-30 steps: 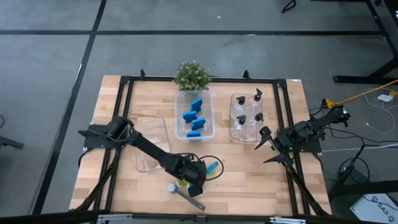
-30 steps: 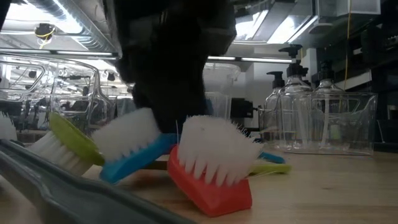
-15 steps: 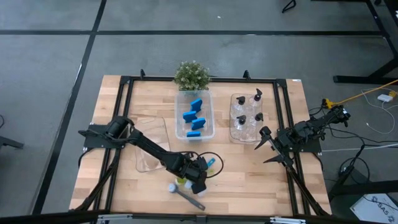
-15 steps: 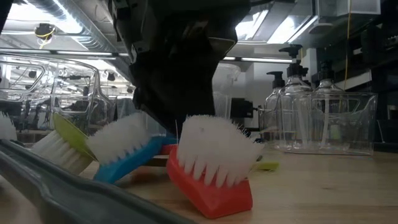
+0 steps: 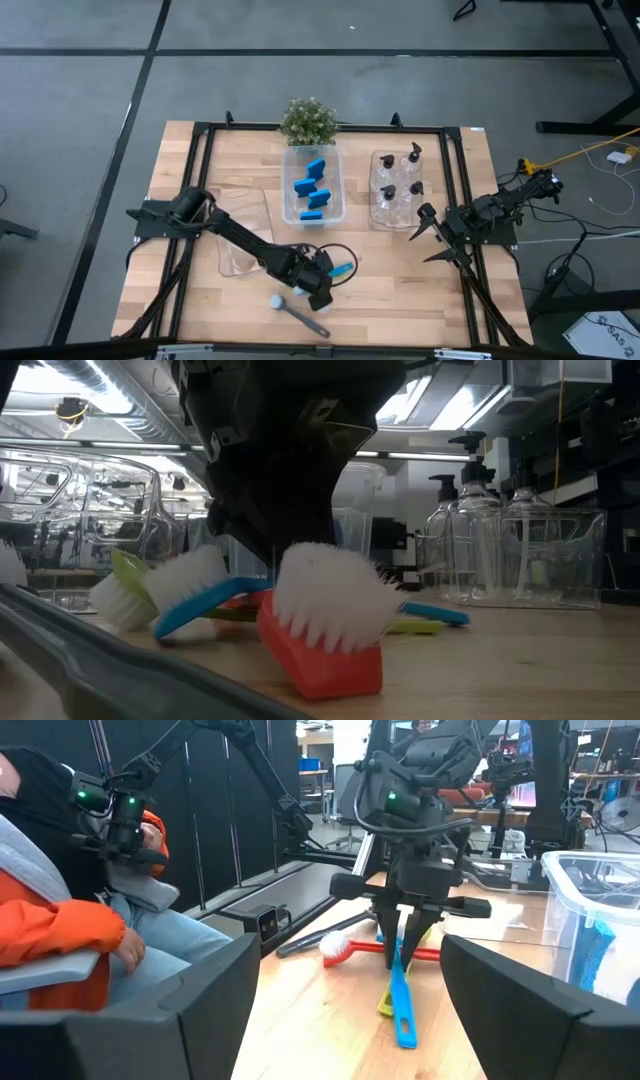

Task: Pick & Place Kitchen Sink Supplies
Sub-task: Put the blue brush into the left transparent bin

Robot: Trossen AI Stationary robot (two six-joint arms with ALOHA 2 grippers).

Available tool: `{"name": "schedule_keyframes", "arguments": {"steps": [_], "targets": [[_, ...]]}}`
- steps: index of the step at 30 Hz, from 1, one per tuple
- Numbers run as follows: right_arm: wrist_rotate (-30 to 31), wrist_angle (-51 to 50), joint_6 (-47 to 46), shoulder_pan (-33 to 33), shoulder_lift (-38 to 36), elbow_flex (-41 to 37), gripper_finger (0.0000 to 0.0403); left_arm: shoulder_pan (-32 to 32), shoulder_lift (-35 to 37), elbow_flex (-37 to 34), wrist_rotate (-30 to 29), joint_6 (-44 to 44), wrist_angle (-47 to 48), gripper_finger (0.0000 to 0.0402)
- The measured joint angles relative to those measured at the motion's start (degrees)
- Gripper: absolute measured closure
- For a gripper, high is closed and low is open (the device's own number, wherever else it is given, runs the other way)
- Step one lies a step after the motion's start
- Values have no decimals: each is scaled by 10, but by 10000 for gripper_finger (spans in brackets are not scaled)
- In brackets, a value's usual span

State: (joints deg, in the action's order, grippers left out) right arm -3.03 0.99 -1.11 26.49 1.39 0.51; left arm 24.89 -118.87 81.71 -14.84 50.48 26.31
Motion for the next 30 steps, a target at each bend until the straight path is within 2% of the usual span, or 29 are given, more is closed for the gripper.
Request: {"name": "schedule_keyframes", "arguments": {"steps": [8,18,25,30], "targets": [[0,0,-1,0,0,0,95,14,22,0,-50,0,2,363],[0,0,-1,0,0,0,95,29,57,0,-79,-3,-1,363],[0,0,0,0,0,0,95,38,102,0,-110,-33,7,363],[0,0,0,0,0,0,95,39,147,0,-111,-74,13,363]]}}
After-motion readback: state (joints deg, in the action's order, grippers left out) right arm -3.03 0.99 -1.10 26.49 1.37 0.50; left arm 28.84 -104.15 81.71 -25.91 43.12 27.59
